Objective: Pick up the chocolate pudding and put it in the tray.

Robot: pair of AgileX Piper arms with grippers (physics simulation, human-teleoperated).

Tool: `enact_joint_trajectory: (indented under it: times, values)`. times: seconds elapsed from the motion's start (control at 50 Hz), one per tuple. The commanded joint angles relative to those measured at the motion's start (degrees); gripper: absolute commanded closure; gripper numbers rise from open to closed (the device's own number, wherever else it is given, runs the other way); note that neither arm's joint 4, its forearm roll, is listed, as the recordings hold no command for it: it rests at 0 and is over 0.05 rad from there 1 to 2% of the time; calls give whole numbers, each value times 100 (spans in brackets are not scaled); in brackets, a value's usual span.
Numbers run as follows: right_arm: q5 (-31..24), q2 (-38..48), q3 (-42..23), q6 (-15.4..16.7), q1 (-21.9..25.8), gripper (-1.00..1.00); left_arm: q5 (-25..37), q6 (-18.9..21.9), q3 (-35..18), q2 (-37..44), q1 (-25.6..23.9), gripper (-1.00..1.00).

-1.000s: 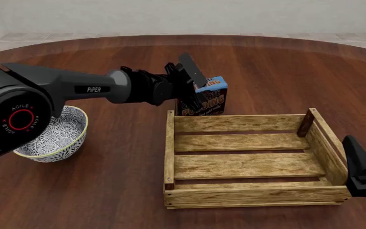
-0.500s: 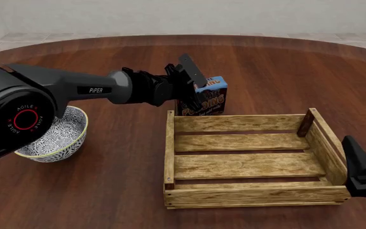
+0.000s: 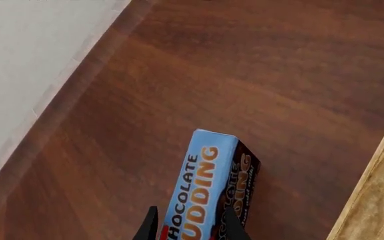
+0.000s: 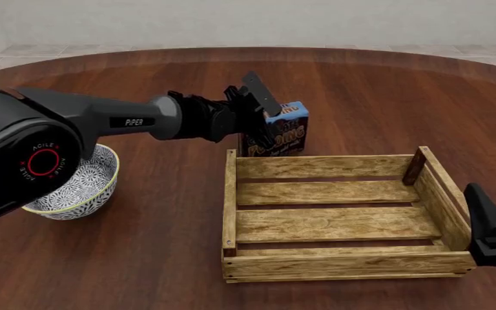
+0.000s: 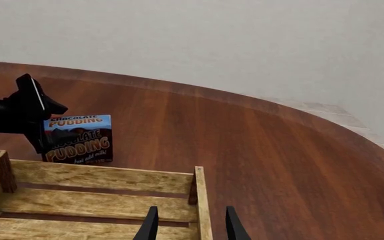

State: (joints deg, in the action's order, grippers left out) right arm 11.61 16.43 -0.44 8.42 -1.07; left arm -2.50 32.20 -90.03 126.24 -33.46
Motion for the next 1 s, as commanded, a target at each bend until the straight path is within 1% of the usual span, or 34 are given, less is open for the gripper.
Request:
enact_joint_trajectory:
  times: [0.02, 0.04, 0.06, 0.08, 0.1, 0.12, 0.14, 0.22, 0.34, 0.5, 0.6, 0.66, 0.68, 0.7, 0.74, 0.8, 0.84, 0.86, 0.88, 0.92, 0.96, 1.0]
  values:
    - [-13, -14, -1, -6, -9, -100, 56, -18, 1, 128, -49, -100]
    - [-13, -14, -1, -6, -9, -100, 57, -18, 0, 128, -49, -100]
    - [-20, -20, -3, -7, -11, -100, 25, 49, 87, 119, -93, 100]
    - [-28, -29, -4, -8, -10, -100, -42, 170, 188, 118, -121, 100]
    - [-24, -26, -1, -14, -11, -100, -5, 100, 95, 133, -70, 100]
    - [-6, -17, 7, -14, -9, -100, -78, 50, 233, 22, -139, 100]
    - [5, -10, 11, -18, -9, -100, -147, 100, 364, -65, -184, 100]
    - [41, 9, 28, -18, -10, -100, -71, 126, 265, 33, -151, 100]
    - [27, -12, 29, -30, -17, -100, -150, 110, 432, -90, -220, 100]
    - [3, -36, 31, -15, -6, -100, -136, 103, 426, -126, -173, 100]
    - [2, -42, 36, -9, -1, -100, -212, 225, 577, -286, -143, 100]
    - [-13, -63, 37, -2, 0, -100, -221, 366, 541, -311, -41, 100]
    - [-24, -76, 37, -2, -1, -100, -237, 542, 411, -211, 124, 100]
    - [-31, -88, 37, -4, 0, -100, -260, 587, 390, -194, 165, 100]
    - [-39, -97, 37, -7, -1, -100, -240, 543, 408, -249, 131, 100]
    - [-54, -116, 36, -15, 2, -100, -301, 603, 425, -345, 177, 100]
    - [-70, -135, 34, -11, 4, -100, -338, 524, 468, -494, 151, 100]
    - [-74, -140, 33, -13, 3, -100, -389, 606, 568, -589, 116, 100]
    - [-83, -147, 31, -14, 5, -100, -462, 548, 725, -763, 9, 100]
    - [-123, -186, 25, -21, 2, -100, -447, 766, 579, -714, 166, 100]
    - [-168, -222, 12, -27, 1, -100, -500, 841, 556, -774, 203, 100]
    - [-189, -236, 7, -32, 4, -100, -437, 831, 487, -770, 213, 100]
